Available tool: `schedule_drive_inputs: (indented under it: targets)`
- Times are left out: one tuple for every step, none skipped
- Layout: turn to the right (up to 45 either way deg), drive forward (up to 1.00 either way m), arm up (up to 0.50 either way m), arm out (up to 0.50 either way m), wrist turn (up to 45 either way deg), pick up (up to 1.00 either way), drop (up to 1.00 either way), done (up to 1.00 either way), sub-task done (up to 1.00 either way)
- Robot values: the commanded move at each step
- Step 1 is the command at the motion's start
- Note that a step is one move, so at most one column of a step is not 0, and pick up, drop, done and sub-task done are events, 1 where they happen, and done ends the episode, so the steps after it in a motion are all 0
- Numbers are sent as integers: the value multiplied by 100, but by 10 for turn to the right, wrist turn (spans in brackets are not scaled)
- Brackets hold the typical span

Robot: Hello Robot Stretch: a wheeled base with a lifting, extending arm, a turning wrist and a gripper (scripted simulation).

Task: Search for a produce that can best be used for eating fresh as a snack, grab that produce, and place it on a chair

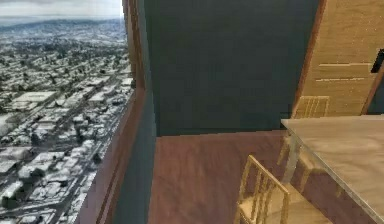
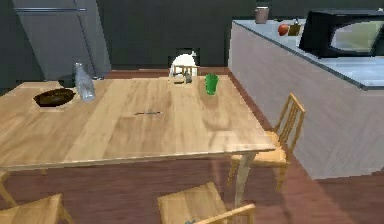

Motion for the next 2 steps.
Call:
schedule_drive_inputs:
  targets:
    - [0,100,0,0,0,0,0,0,0]
    - [360,0,0,0,0,0,0,0,0]
